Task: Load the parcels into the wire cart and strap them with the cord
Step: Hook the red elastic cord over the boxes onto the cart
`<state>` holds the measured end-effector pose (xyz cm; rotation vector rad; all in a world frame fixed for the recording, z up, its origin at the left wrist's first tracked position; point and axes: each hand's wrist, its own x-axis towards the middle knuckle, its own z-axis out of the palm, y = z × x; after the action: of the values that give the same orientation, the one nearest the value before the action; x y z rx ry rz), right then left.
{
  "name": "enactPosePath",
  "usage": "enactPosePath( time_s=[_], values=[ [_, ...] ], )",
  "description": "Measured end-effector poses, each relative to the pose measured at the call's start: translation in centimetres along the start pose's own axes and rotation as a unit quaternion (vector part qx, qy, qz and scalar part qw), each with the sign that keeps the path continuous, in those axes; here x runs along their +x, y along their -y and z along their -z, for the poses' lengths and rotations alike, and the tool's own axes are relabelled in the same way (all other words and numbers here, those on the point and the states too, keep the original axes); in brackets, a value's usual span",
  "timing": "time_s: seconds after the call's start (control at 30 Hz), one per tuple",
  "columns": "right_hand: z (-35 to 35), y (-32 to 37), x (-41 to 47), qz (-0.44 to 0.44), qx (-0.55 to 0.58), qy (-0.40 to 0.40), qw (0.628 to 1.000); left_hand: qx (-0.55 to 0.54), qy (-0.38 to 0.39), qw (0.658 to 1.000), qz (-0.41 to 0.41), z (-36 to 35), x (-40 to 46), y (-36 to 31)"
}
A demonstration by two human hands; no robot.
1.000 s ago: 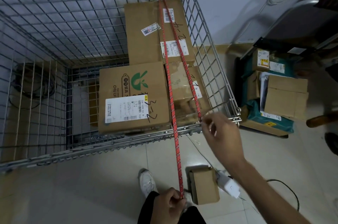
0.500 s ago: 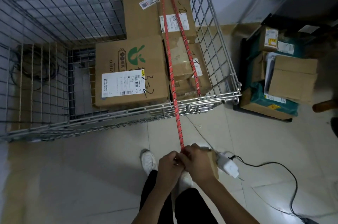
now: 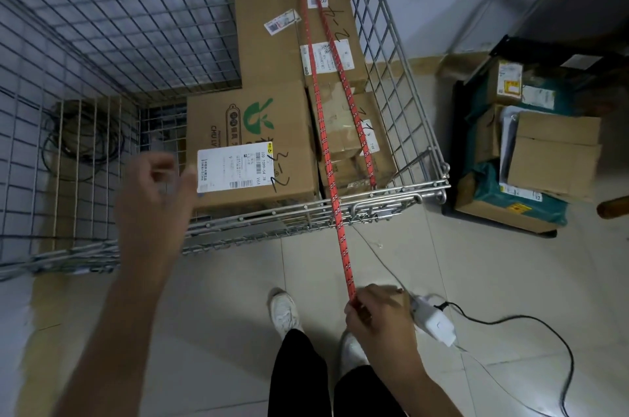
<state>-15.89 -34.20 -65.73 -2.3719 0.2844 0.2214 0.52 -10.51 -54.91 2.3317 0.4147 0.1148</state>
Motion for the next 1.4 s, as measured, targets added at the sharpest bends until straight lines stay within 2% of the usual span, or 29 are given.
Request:
enactPosePath(
  time_s=[0.03,0.07,0.13,0.2,0.27,0.4,0.53,0.73,0.87,1.07,1.23,1.33,1.4],
  values=[
    [0.2,0.3,-0.1,0.004,-0.002,-0.008,1.000,0.035,0.017,0.998,0.040,-0.4,2.2,0.8],
    [0.3,0.6,-0.1,0.005,-0.002,-0.006,1.000,0.049,0.069,0.991,0.100,-1.1,4.3,1.8],
    [0.1,0.9,0.0,0.010,-0.009,0.002,1.000,0.007,0.196,0.956,0.218,-2.9,7.0,3.5],
    [-0.5,0.9,0.0,0.003,0.007,0.015,1.000,0.028,0.249,0.943,0.220,-4.6,7.5,4.9],
    [-1.4,0.7,-0.1,-0.021,0.043,0.043,0.998,0.094,0.222,0.956,0.165,-5.9,6.9,5.3],
    [-2.5,1.0,-0.4,-0.021,0.062,0.072,0.995,0.078,0.189,0.970,0.129,-6.8,5.6,5.5],
    [-3.7,2.0,0.1,-0.011,0.021,0.084,0.996,0.077,0.191,0.972,0.114,-6.7,5.9,6.5],
    [-5.5,-0.2,2.6,-0.100,-0.034,0.122,0.987,0.055,0.183,0.975,0.112,-6.5,5.8,7.5],
    [-6.2,-1.0,4.8,-0.124,-0.050,0.139,0.981,0.057,0.165,0.979,0.104,-6.7,5.4,7.9],
    [-8.4,-1.4,7.9,-0.198,0.020,0.128,0.972,0.070,0.132,0.986,0.079,-7.4,5.0,7.9],
    [-9.6,-1.4,10.3,-0.299,0.099,0.068,0.947,0.084,0.124,0.987,0.059,-7.8,5.1,8.7],
    [-10.0,-0.9,10.8,-0.320,0.146,0.054,0.934,0.071,0.135,0.987,0.056,-7.6,5.3,8.9],
    [-10.1,-0.6,10.8,-0.326,0.167,0.047,0.929,0.087,0.101,0.991,0.030,-7.4,4.7,8.4]
  ],
)
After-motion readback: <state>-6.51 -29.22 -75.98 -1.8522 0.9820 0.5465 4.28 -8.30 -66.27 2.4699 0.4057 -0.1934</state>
